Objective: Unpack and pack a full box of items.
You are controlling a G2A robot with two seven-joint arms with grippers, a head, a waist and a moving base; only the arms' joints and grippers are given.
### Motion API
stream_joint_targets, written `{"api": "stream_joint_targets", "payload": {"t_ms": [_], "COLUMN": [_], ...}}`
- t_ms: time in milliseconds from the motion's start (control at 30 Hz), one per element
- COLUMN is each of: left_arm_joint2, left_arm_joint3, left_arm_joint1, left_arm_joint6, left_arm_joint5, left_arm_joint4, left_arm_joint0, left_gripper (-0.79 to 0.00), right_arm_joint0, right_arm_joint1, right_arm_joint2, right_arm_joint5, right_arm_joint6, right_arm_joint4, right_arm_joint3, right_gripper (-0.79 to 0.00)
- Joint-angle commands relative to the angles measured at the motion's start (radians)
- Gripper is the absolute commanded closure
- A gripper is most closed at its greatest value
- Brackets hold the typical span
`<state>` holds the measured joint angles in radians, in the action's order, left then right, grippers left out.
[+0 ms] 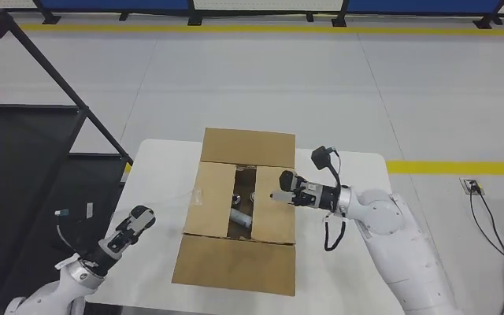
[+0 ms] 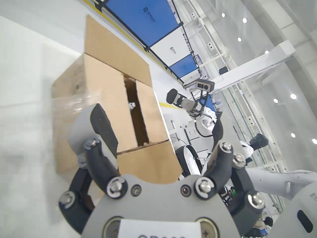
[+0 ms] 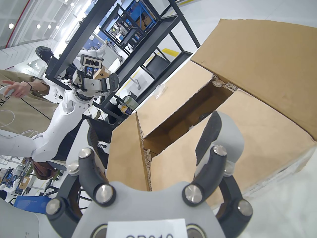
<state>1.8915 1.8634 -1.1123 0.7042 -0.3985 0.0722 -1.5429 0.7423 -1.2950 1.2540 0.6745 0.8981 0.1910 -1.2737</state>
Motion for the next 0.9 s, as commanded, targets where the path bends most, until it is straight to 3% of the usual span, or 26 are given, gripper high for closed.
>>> {"api": "stream_joint_targets", "payload": {"t_ms": [0, 100, 267, 667, 867], "left_arm_joint2": [0.051, 0.074, 0.051, -0.099, -0.162], "left_arm_joint3": [-0.026, -0.061, -0.096, -0.147, -0.132], "left_arm_joint1": [0.005, 0.012, 0.026, 0.057, 0.081], "left_arm_joint6": [0.034, 0.117, 0.265, 0.589, 0.635], "left_arm_joint5": [-0.027, -0.051, -0.070, -0.120, -0.083], "left_arm_joint4": [-0.013, -0.002, -0.009, 0.021, 0.064], "left_arm_joint0": [-0.045, -0.084, -0.081, 0.013, 0.058], "left_gripper": [-0.785, -0.785, -0.785, -0.785, -0.785], "right_arm_joint0": [0.000, 0.000, -0.016, -0.225, -0.338], "right_arm_joint1": [0.000, 0.000, -0.004, -0.041, -0.088], "right_arm_joint2": [0.000, 0.000, 0.007, -0.048, -0.141], "right_arm_joint5": [0.000, 0.000, -0.065, -0.170, -0.216], "right_arm_joint6": [0.000, 0.000, -0.110, -0.425, -0.480], "right_arm_joint4": [0.000, 0.000, -0.039, 0.006, 0.014], "right_arm_joint3": [0.000, 0.000, 0.056, 0.425, 0.623], "right_gripper": [-0.785, -0.785, -0.785, -0.785, -0.785]}}
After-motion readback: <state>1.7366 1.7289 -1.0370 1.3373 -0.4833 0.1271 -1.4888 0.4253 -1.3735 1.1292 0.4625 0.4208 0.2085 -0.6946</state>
